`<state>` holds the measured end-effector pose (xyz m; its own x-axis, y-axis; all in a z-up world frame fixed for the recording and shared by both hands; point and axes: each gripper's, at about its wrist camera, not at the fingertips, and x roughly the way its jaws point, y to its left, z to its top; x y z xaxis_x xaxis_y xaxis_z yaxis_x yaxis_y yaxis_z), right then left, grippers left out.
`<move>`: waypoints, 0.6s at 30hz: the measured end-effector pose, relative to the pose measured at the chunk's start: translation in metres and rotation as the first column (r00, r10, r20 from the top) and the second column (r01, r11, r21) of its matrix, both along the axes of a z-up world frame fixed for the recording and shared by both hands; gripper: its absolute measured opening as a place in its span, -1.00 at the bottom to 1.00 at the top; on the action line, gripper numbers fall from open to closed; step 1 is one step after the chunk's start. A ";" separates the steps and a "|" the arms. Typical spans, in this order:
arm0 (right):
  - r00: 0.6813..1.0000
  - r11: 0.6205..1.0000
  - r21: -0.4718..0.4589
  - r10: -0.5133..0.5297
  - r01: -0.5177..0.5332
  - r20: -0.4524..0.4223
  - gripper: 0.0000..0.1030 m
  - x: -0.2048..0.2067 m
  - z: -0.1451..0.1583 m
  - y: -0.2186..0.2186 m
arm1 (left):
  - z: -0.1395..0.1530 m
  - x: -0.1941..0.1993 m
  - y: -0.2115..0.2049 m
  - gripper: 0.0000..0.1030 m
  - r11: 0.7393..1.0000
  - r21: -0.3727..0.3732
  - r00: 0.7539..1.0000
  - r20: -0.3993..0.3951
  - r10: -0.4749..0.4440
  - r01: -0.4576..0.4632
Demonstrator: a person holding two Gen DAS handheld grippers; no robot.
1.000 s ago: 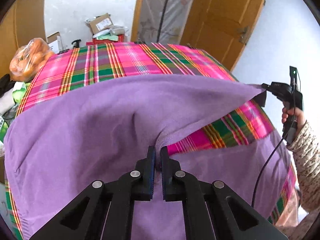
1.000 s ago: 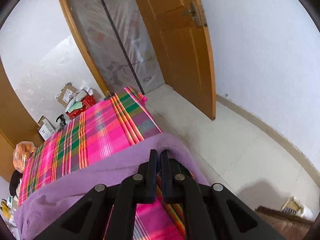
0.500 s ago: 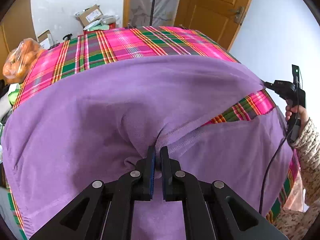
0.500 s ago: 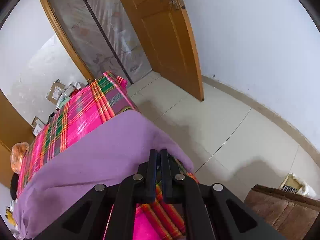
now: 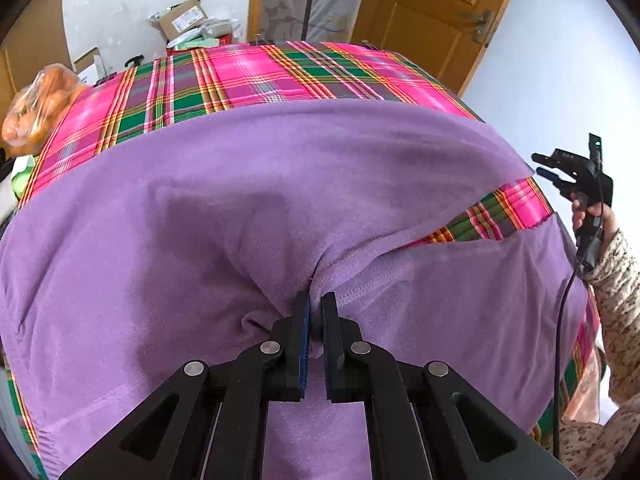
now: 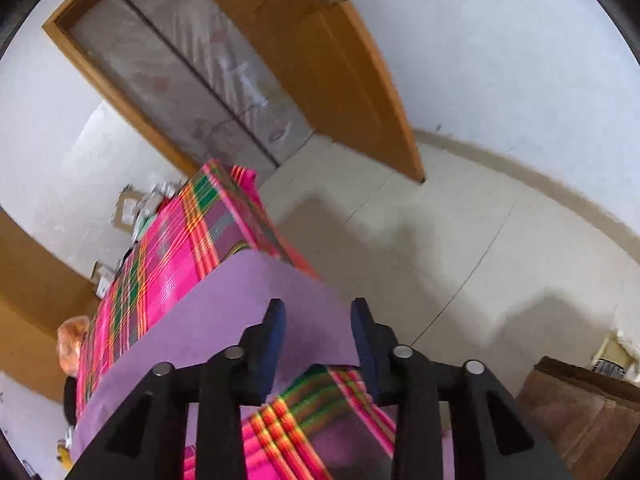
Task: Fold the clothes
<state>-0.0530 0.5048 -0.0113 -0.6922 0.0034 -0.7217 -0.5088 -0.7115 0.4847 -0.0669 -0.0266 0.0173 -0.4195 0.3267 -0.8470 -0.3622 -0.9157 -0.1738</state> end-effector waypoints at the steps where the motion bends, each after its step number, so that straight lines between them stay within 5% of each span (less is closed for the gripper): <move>1: 1.000 1.000 -0.015 0.021 -0.020 0.008 -0.29 -0.006 -0.004 -0.001 | 0.000 0.000 0.001 -0.89 1.000 -0.001 1.000 0.001 0.003 -0.003; 5: 0.997 0.997 -0.040 0.072 -0.071 0.014 -0.33 -0.023 -0.013 -0.008 | -0.001 -0.001 0.001 -0.89 1.000 0.001 1.000 0.007 0.018 -0.018; 9: 0.994 0.992 0.068 0.109 -0.110 0.020 -0.92 -0.030 -0.003 -0.021 | -0.002 -0.002 0.002 -0.89 1.000 0.004 0.999 0.011 0.031 -0.031; 18: 1.000 0.981 0.191 0.013 -0.018 0.027 -0.92 -0.026 0.013 -0.022 | -0.001 0.000 0.004 -0.85 0.999 0.021 1.000 0.013 0.028 -0.028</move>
<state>-0.0793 0.4830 0.0016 -0.6747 0.1324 -0.7261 -0.5073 -0.7978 0.3259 -0.0667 -0.0223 0.0161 -0.4182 0.3327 -0.8452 -0.3343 -0.9216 -0.1973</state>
